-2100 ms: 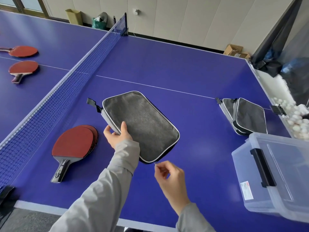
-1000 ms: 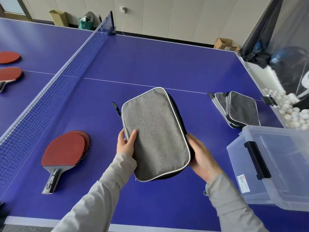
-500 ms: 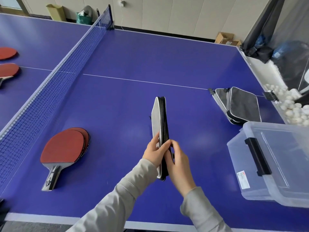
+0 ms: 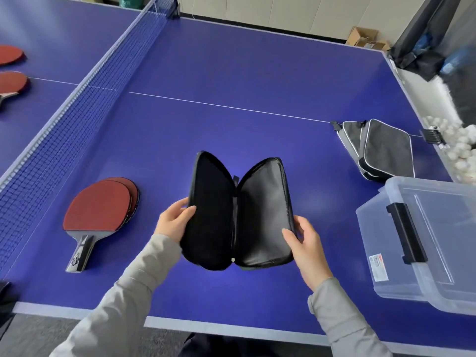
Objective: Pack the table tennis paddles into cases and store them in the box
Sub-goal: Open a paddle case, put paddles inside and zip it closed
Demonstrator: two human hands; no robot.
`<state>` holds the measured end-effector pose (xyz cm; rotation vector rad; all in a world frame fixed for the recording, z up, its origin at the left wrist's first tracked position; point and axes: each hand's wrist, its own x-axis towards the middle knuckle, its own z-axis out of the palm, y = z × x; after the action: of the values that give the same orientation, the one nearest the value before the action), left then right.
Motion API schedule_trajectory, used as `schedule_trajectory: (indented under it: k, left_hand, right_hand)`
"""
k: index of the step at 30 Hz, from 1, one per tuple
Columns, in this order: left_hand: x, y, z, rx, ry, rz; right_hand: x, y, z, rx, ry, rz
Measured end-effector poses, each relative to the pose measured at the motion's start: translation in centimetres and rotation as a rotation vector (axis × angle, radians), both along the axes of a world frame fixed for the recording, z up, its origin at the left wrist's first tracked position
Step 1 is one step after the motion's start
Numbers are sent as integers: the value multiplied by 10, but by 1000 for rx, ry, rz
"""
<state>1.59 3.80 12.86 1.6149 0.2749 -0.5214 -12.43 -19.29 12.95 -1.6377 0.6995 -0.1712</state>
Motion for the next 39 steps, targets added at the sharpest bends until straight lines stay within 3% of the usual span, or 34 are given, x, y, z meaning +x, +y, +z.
schedule_trajectory:
  k: [5, 8, 16, 23, 33, 39]
  left_hand:
    - [10, 43, -46, 196, 56, -29]
    - [6, 53, -70, 314, 35, 25]
    - [3, 58, -115, 567, -114, -9]
    - [5, 57, -138, 668, -215, -103]
    - [6, 66, -144, 842, -217, -142]
    - [0, 66, -134, 917, -273, -254]
  right_hand:
    - [-21, -30, -43, 157, 104, -160]
    - [-30, -38, -67, 149, 183, -208]
    - [-37, -34, -108, -192, 501, -177]
    - [-41, -30, -127, -359, 554, -136]
    - [-41, -30, -127, -412, 582, -134]
    - [-35, -20, -113, -719, 529, -49]
